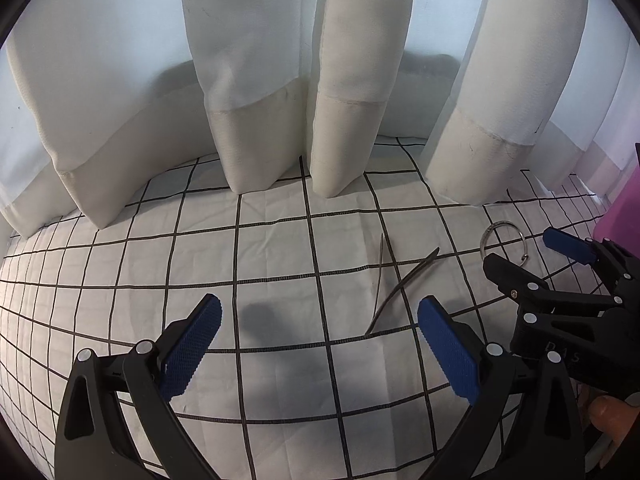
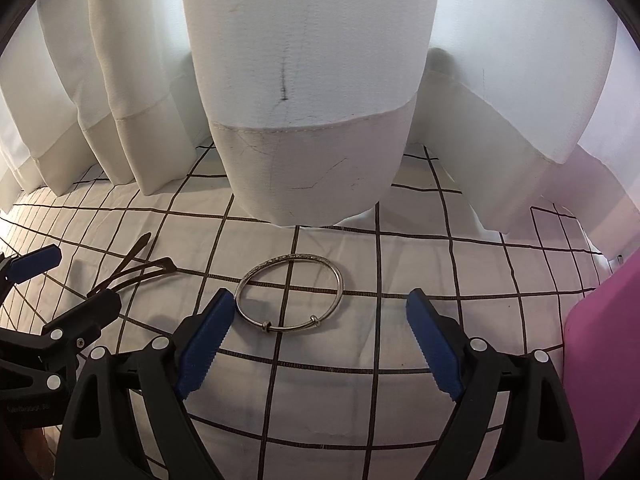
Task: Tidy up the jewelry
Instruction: 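Move the left tool toward the black hair clip while the right tool approaches the silver bangle, then grasp the black hair clip with the left tool while the right tool grasps the silver bangle, then lift the hair clip and bangle and carry both over the pink tub, then lower the hair clip and bangle into the tub and open both tools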
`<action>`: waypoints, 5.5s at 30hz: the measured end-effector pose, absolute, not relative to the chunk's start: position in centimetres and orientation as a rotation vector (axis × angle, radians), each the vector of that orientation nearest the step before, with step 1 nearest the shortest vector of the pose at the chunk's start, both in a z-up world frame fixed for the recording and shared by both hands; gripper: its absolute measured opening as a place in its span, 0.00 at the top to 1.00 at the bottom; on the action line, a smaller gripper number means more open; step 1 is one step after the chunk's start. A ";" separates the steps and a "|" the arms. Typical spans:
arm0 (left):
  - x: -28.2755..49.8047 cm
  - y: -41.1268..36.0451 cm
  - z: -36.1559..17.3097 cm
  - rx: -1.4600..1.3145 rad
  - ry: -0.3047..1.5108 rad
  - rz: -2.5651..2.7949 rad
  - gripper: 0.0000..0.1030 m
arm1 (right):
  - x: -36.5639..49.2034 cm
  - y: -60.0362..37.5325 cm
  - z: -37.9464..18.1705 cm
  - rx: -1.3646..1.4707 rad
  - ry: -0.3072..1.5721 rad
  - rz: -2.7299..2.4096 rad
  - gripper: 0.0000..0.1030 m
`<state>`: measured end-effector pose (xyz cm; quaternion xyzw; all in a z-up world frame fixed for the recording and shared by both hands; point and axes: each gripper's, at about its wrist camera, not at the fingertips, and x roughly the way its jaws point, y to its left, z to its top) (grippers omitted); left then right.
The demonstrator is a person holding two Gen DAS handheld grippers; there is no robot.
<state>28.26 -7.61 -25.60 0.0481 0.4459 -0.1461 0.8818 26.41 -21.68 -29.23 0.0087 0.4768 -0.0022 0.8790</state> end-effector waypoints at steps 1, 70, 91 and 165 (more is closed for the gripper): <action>28.5 -7.8 -25.6 0.098 0.931 -0.302 0.06 | 26.5 -21.9 -29.3 0.019 0.993 -0.006 0.19; 25.0 -5.5 -21.6 0.008 0.848 -0.352 0.91 | 22.2 -21.6 -25.5 0.064 0.918 0.049 0.50; 23.5 -4.2 -18.3 0.018 0.821 -0.362 0.91 | 21.2 -20.0 -21.2 0.052 0.889 0.064 0.51; 12.7 -41.7 -7.8 0.097 1.005 -0.460 0.91 | 8.5 -57.9 -9.9 0.177 0.942 -0.078 0.51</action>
